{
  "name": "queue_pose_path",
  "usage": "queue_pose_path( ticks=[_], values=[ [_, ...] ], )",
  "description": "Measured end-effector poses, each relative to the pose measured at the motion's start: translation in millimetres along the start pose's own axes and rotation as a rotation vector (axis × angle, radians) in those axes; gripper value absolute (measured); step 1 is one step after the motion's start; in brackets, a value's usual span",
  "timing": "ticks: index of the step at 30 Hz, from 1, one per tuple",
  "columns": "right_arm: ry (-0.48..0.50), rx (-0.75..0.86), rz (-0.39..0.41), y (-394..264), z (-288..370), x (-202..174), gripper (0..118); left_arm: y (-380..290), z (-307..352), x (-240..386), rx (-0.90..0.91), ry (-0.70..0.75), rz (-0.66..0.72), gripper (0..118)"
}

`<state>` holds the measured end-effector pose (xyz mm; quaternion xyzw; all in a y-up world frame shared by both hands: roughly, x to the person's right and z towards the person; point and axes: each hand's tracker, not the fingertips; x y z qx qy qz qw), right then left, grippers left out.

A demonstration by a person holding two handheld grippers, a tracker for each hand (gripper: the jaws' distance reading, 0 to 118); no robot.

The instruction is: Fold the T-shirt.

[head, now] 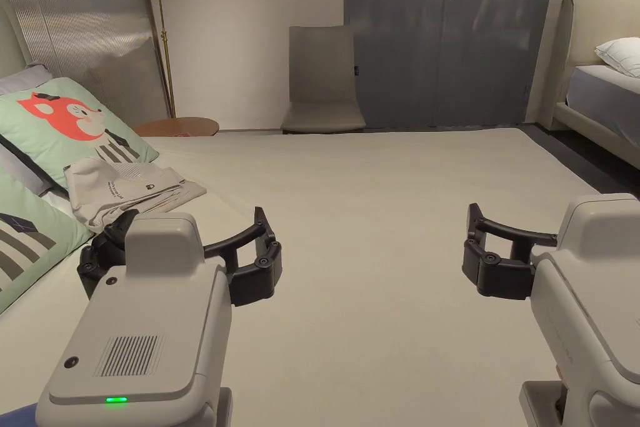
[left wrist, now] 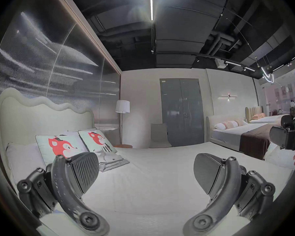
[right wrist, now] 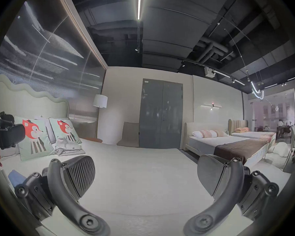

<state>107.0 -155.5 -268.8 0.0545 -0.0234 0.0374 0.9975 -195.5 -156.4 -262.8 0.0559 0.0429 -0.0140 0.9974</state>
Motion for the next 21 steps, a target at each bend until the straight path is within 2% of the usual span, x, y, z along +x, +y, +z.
queue_pose_path(
  ticks=[21],
  values=[
    [0.02,-0.021,0.01,-5.4,1.8,-0.7,118,1.2,5.1,-0.5,-0.003,-0.011,0.004,111]
  ],
)
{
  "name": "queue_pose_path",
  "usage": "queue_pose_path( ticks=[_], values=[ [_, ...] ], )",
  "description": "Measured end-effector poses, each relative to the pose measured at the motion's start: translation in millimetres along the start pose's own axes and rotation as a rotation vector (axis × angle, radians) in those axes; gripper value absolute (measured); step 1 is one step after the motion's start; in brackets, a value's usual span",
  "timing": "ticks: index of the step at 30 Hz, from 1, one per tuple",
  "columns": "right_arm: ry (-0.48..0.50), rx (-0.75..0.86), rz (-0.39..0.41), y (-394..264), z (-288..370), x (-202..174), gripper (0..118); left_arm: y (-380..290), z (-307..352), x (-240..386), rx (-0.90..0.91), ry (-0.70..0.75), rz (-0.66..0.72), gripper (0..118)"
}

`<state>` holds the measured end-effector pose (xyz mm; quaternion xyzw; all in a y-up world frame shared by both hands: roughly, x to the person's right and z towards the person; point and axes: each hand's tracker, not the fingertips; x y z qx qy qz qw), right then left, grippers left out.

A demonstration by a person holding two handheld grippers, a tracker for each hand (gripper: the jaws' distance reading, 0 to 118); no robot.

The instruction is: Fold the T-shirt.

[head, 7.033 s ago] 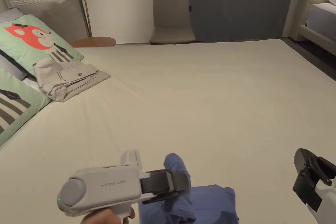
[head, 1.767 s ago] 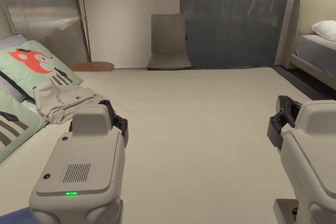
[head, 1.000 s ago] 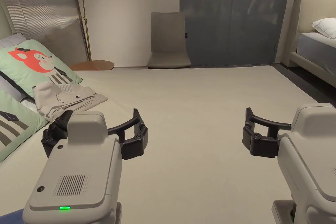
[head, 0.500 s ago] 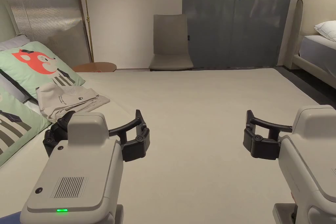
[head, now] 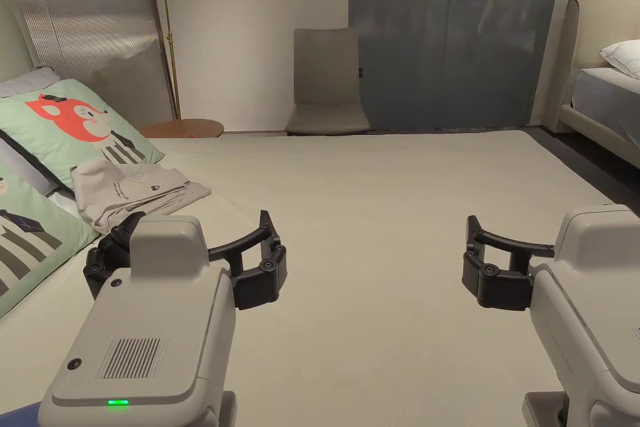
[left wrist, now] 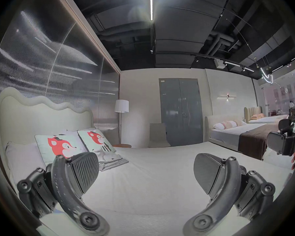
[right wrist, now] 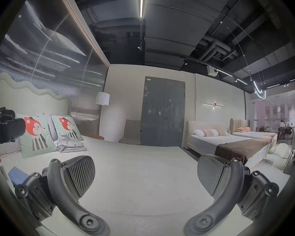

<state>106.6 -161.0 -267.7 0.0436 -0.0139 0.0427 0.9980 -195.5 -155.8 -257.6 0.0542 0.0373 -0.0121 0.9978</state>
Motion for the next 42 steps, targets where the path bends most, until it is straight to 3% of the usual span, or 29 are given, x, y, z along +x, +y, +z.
queue_pose_path(
  ticks=[6,11,16,19,24,28,30,32,42],
  values=[
    [-0.062,-0.014,0.001,-1.2,-4.6,-1.2,118,3.7,0.7,-2.0,-0.006,-0.01,0.011,111],
    [-0.057,-0.039,-0.037,0.2,-4.4,4.2,118,8.1,3.2,-3.0,0.0,-0.012,0.006,111],
    [0.071,-0.056,-0.051,4.8,3.1,14.5,118,12.9,4.2,-3.4,0.002,-0.022,0.01,111],
    [0.053,-0.071,-0.057,10.1,6.4,14.8,118,14.2,4.3,-3.7,0.002,-0.022,0.01,111],
    [-0.04,-0.055,0.038,14.1,9.1,6.1,118,13.6,4.7,-4.8,-0.004,-0.021,0.021,111],
    [-0.055,-0.063,-0.025,14.4,5.1,6.8,118,13.4,4.7,-6.2,-0.015,-0.022,0.037,111],
    [-0.112,-0.06,-0.002,16.4,3.5,3.9,118,13.1,5.2,-6.4,-0.015,-0.023,0.039,111],
    [-0.107,-0.04,0.029,16.9,2.5,3.5,118,12.9,5.6,-5.9,-0.017,-0.021,0.034,111],
    [-0.068,-0.06,-0.014,17.7,-3.1,7.2,118,10.5,6.1,-5.7,-0.018,-0.016,0.019,111]
  ],
)
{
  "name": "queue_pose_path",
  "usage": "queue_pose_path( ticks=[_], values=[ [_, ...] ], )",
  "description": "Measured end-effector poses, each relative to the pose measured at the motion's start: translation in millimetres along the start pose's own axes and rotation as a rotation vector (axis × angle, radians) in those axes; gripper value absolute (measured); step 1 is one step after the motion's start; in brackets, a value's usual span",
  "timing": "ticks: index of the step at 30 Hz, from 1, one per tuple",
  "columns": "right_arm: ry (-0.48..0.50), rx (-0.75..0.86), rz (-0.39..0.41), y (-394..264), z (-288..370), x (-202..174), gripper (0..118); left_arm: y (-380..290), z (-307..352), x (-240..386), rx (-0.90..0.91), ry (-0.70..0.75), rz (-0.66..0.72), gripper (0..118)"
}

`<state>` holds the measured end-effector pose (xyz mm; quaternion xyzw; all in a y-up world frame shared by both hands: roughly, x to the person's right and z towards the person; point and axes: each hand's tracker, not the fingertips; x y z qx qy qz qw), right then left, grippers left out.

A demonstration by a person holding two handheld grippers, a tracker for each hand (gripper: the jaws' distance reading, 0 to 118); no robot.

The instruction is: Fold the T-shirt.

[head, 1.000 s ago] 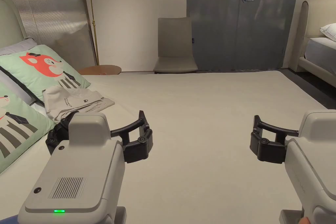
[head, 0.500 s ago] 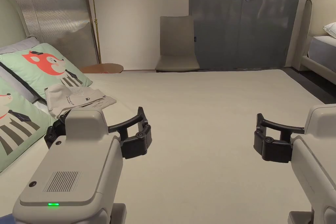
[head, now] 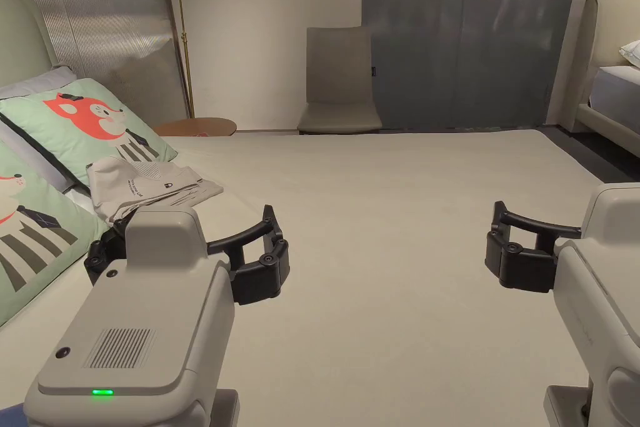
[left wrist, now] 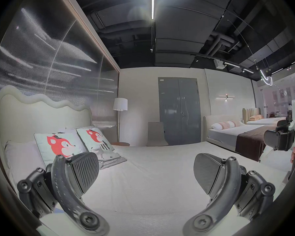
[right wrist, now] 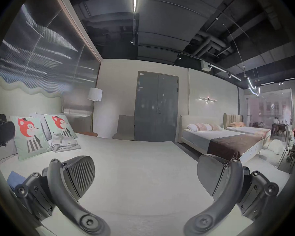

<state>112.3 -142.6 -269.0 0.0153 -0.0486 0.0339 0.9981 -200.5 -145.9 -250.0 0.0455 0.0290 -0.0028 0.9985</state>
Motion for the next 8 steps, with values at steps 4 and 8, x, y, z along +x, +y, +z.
queue_pose_path(
  ticks=[4,8],
  values=[
    [-0.005,-0.002,0.009,-1.4,0.0,-1.3,118,0.4,-0.3,-0.5,0.0,0.0,-0.002,111],
    [-0.009,-0.009,0.008,-2.0,0.3,-1.4,118,0.6,-1.1,-0.3,-0.001,-0.001,-0.002,111]
  ],
)
